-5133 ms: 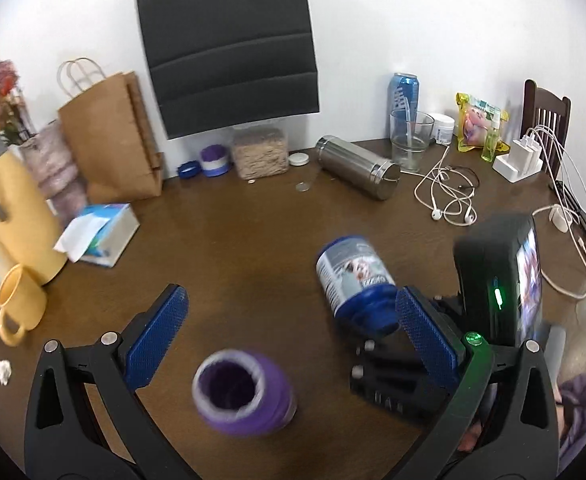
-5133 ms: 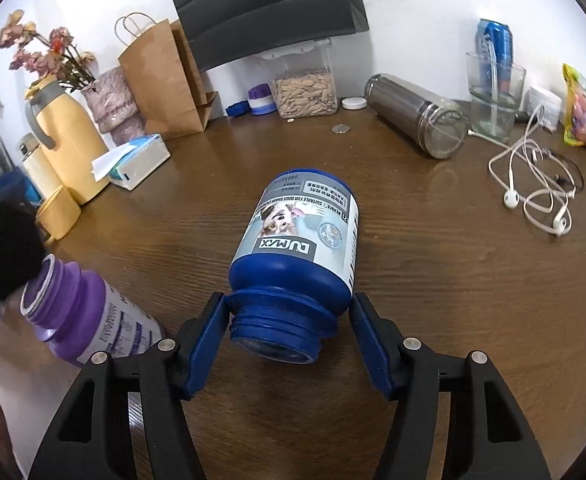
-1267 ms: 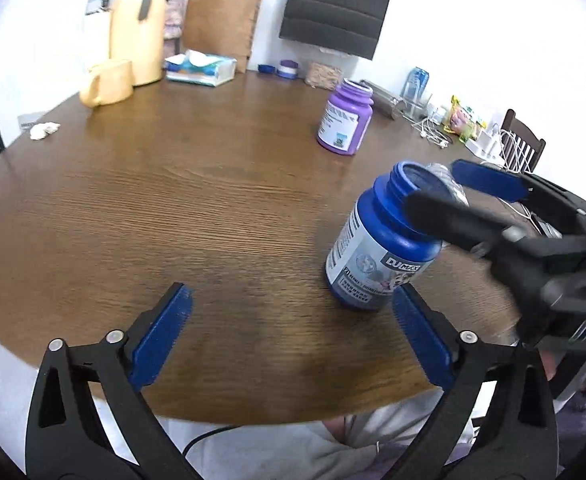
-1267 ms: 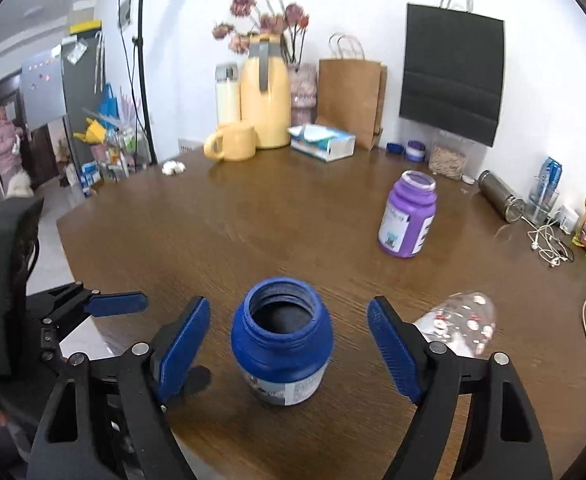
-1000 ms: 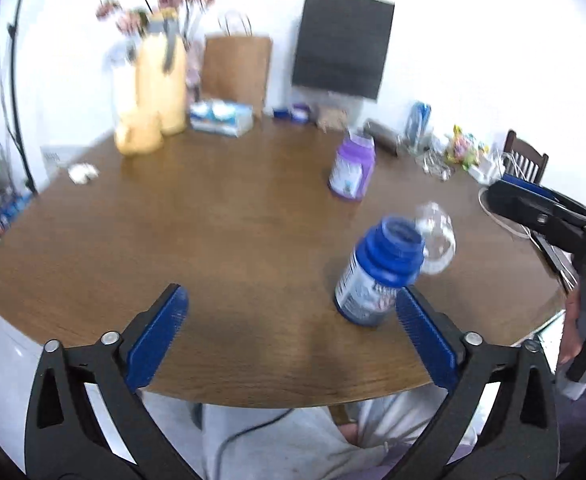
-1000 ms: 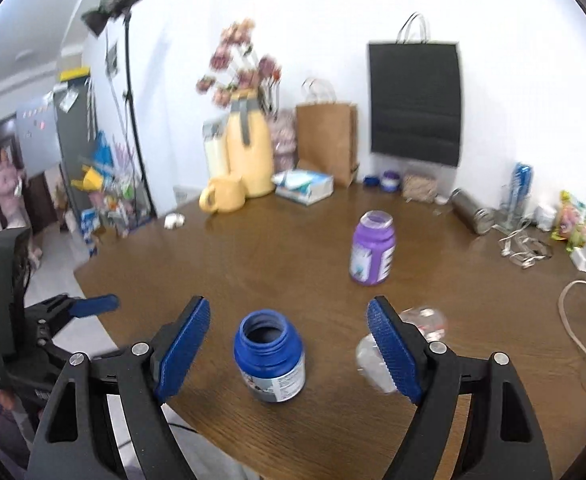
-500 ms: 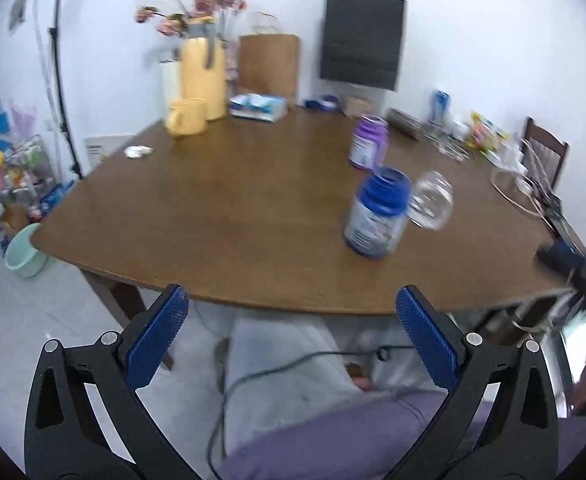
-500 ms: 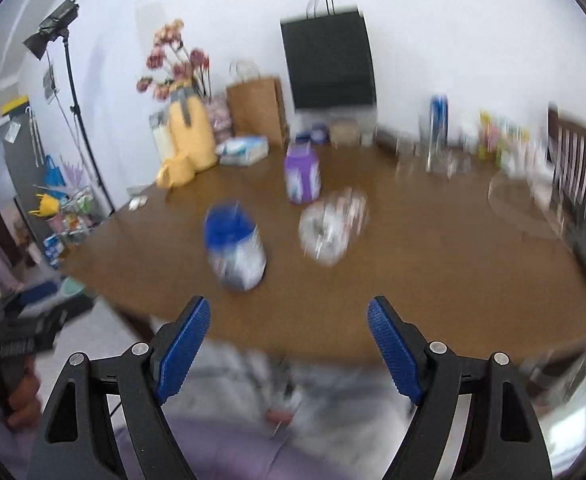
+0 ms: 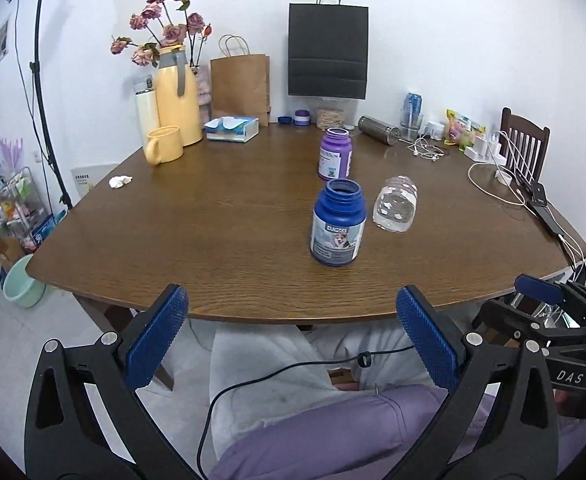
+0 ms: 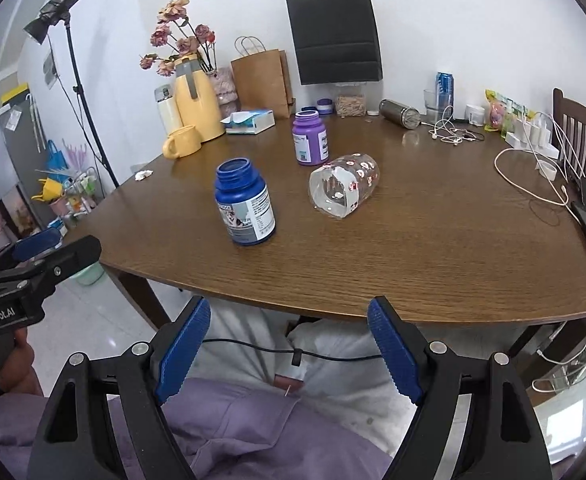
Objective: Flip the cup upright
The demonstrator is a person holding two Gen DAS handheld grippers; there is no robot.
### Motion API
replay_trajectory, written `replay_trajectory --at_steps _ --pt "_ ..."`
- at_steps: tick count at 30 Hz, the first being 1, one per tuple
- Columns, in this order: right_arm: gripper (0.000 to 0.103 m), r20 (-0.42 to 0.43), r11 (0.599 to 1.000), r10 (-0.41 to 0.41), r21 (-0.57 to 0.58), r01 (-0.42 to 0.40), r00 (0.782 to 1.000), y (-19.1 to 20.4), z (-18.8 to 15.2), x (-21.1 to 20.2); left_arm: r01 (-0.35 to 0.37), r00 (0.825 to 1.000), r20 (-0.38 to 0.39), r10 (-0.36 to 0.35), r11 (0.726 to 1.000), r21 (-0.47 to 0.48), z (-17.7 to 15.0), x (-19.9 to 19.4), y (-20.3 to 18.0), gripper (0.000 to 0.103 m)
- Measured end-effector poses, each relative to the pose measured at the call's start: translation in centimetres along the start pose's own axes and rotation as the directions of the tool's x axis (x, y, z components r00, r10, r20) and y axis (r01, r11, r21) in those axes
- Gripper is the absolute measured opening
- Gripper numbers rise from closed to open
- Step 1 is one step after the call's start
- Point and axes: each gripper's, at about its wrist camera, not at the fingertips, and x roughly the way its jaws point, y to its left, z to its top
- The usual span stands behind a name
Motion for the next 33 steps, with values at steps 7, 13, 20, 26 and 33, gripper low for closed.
replay_trajectory --at_steps 7,13,20,26,33 --pt "0.085 0.03 1.0 -0.007 0.007 0.007 1.0 0.1 0.0 -0.6 -0.005 1.0 0.008 0.005 1.0 0.002 0.1 -0.2 -0.1 0.103" --pt "0.085 0.05 1.0 -0.006 0.025 0.005 0.999 -0.3 0.0 -0.7 -0.007 1.0 0.008 0.007 1.0 0.005 0.0 -0.3 -0.1 0.103" --pt "0.085 0.061 1.0 -0.012 0.014 0.011 0.998 -0.1 -0.2 -0.9 -0.001 1.0 -0.001 0.001 1.0 0.017 0.0 -0.1 -0.1 0.103" --pt "0.085 0.063 1.0 -0.013 0.015 0.013 0.998 0.1 -0.2 -1.2 -0.004 1.0 0.001 0.004 1.0 0.017 -0.2 0.0 0.1 0.103" --pt "0.085 0.066 1.0 -0.016 0.005 0.016 0.998 0.3 0.0 -1.3 -0.005 1.0 0.001 0.005 1.0 0.016 -0.2 0.0 0.1 0.103"
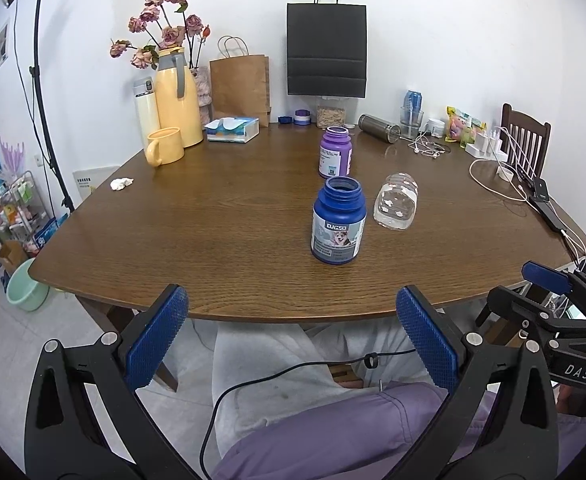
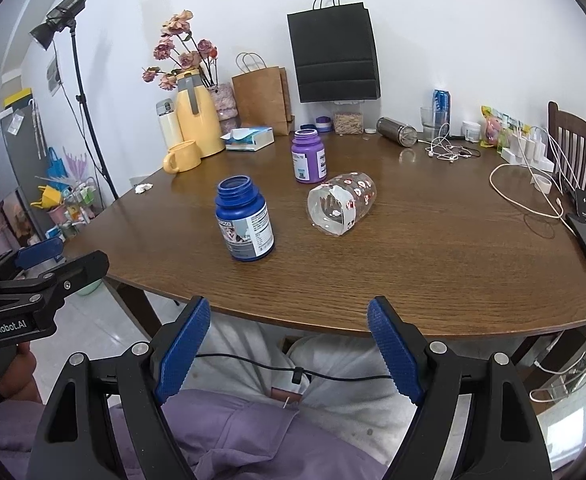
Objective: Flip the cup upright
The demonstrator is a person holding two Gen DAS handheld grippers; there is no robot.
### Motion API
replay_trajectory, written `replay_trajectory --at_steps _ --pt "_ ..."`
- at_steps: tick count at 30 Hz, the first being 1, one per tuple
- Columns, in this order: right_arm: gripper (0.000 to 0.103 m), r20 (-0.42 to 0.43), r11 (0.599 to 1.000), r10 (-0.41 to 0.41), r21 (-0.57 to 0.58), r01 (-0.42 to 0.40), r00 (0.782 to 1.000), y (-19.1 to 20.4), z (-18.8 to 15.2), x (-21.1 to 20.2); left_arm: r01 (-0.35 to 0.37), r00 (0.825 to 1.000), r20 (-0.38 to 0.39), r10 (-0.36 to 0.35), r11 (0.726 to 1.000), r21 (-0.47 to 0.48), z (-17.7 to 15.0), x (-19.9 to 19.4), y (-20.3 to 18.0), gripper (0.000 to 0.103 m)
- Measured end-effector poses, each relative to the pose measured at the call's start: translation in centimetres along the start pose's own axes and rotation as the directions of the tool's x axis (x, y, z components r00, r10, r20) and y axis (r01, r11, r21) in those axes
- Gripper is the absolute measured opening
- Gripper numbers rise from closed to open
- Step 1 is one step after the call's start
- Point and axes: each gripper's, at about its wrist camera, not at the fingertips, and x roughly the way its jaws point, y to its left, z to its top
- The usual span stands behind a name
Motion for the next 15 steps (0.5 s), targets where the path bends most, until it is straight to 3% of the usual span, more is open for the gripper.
replay_trajectory --at_steps 15 --pt "0.085 0.005 1.0 -0.004 -0.001 0.004 1.0 -0.02 0.06 0.06 -0.007 1.0 0.003 0.007 1.0 -0.001 0.05 -0.02 0.02 0.103"
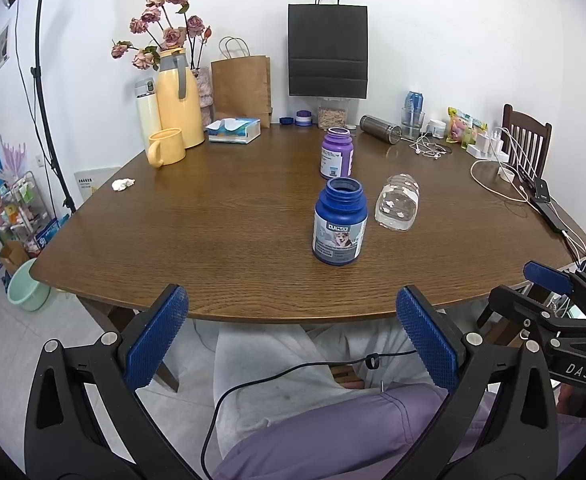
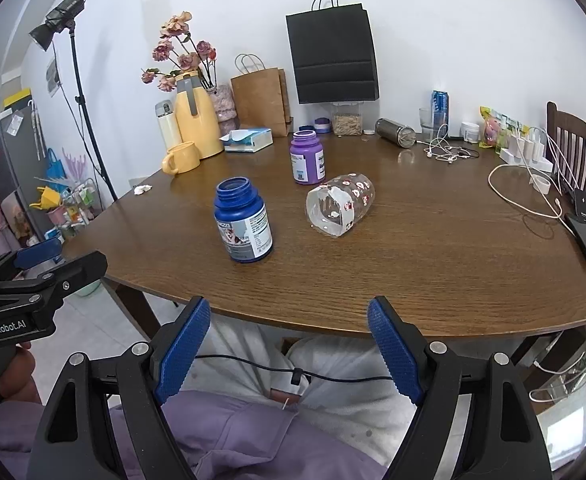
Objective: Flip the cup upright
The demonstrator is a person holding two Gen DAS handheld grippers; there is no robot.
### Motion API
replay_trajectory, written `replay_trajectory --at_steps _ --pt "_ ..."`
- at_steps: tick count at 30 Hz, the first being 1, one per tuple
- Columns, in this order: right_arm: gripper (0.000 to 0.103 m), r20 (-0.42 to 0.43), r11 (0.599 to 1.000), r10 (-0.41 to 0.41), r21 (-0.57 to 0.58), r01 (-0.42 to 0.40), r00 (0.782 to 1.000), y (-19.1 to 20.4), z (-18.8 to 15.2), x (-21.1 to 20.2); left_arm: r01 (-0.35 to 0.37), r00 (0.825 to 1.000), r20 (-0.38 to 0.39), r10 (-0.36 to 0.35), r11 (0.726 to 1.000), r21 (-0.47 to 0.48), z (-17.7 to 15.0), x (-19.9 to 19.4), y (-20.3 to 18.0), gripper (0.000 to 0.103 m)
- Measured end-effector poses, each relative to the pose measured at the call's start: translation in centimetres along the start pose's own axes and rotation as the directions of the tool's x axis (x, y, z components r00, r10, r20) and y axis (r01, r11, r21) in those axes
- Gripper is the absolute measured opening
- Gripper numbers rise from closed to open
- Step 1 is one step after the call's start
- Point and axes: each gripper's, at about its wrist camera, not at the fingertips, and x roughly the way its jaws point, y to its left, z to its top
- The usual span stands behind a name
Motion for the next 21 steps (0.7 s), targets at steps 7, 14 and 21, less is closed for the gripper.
replay_trajectory --at_steps 7,14,21 --pt "0.085 0.0 1.0 0.0 0.001 0.0 1.0 0.01 -0.04 0.0 -0.004 1.0 0.001 0.004 1.0 -0.002 0.05 -0.04 0.11 0.103" --pt "0.085 -0.002 1.0 -0.001 0.002 0.001 1.0 0.01 -0.03 0.0 -0.005 1.0 0.0 0.005 1.0 -0.002 0.06 -0.02 0.15 0.103" --pt "0.085 -0.002 1.0 -0.001 0.001 0.001 1.0 0.0 -0.04 0.01 -0.006 1.0 -0.001 0.006 1.0 -0.002 -0.06 -0.04 0.08 0.103"
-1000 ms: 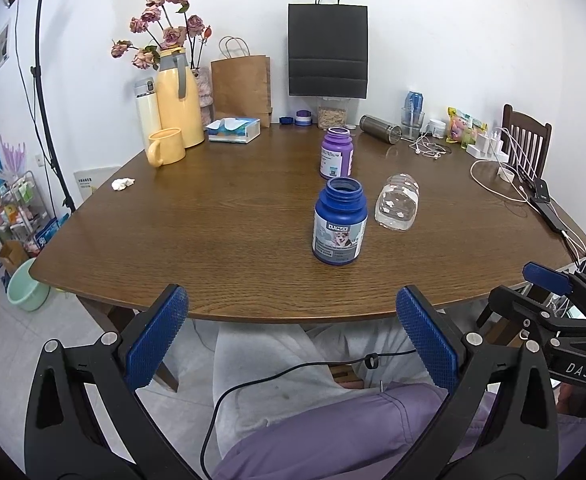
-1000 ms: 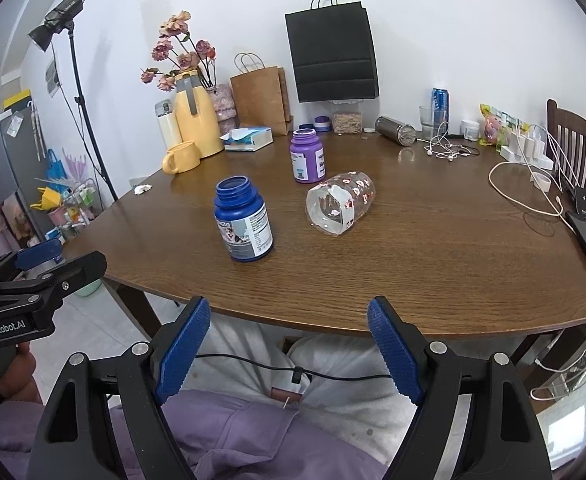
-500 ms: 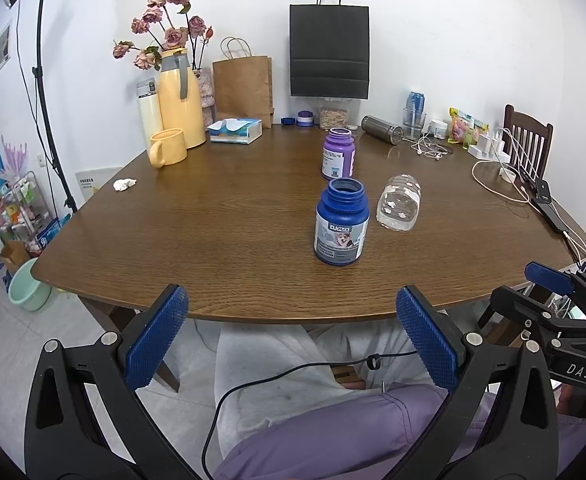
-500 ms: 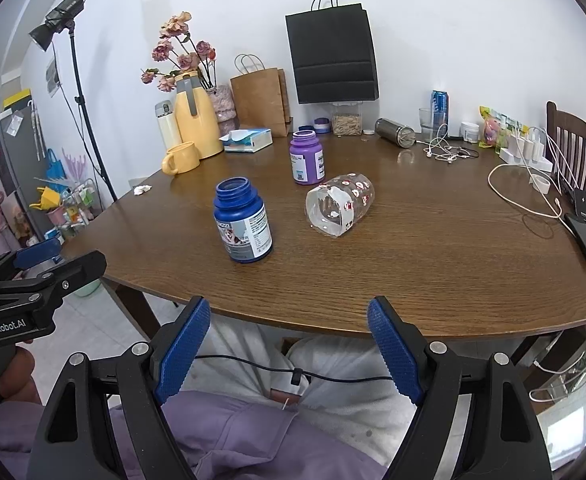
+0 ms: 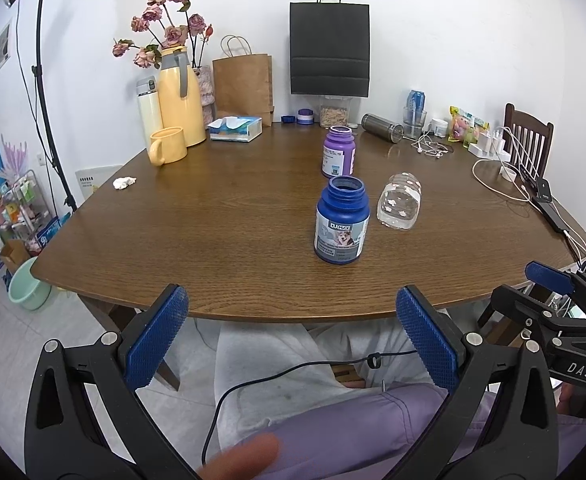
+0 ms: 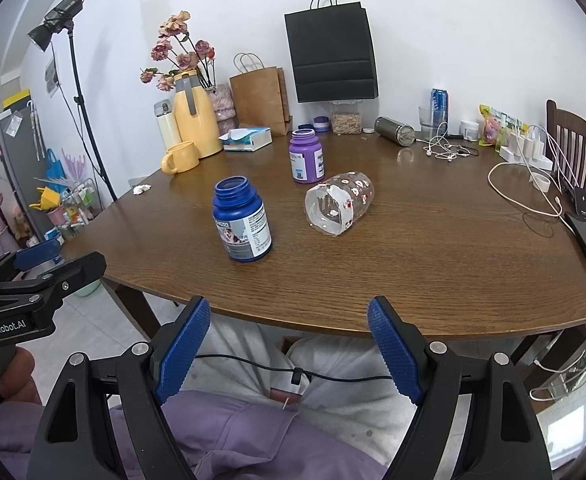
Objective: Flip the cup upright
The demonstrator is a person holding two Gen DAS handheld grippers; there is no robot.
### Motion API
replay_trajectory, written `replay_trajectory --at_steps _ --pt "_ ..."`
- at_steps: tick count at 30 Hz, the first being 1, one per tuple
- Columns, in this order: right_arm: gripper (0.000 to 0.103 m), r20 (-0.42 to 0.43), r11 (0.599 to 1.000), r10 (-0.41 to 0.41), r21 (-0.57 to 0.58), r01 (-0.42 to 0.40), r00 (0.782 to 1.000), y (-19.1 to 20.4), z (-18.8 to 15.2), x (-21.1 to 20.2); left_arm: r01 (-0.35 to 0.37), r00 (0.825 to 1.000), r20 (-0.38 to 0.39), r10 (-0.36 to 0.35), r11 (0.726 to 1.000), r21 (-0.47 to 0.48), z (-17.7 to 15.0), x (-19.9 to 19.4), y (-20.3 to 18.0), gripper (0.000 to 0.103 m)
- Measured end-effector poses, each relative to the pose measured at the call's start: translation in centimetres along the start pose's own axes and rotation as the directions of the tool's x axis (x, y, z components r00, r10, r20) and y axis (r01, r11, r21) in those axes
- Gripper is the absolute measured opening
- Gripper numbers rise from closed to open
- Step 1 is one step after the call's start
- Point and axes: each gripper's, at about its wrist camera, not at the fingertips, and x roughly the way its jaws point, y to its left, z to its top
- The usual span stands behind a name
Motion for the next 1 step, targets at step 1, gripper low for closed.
replay_trajectory --at_steps 1 --pt "0.085 0.0 1.0 0.0 0.0 0.0 1.0 -0.02 0.01 -0.01 0.0 1.0 0.004 0.0 1.0 0.0 -0.07 -0.1 0.05 0.103"
